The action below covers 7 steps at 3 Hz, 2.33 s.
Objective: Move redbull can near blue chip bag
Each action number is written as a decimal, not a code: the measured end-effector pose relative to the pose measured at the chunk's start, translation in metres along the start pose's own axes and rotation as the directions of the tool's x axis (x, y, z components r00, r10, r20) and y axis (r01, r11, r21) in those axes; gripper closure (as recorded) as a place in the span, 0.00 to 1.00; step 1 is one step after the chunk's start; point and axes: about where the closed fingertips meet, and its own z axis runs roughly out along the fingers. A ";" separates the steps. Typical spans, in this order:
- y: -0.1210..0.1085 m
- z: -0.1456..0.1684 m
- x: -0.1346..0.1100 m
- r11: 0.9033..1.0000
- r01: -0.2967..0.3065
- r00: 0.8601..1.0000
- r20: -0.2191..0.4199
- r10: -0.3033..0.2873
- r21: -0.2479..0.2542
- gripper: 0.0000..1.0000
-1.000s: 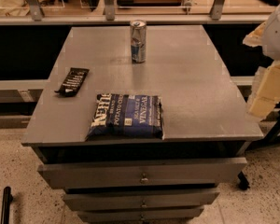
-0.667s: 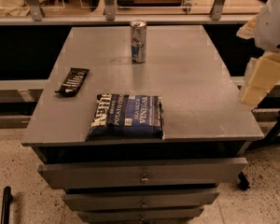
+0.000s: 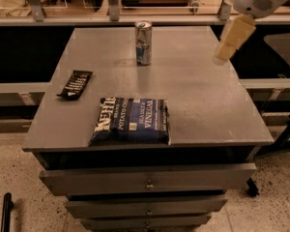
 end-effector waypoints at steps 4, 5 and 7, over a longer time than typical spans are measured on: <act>-0.086 0.058 -0.068 0.974 -0.214 0.934 0.309 0.181 0.077 0.00; -0.087 0.056 -0.082 0.969 -0.241 0.884 0.425 0.192 0.063 0.00; -0.090 0.057 -0.181 0.960 -0.272 0.561 0.800 0.214 -0.065 0.00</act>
Offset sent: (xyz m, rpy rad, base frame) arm 0.1390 0.0614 0.0055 0.5435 -0.1786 -0.1634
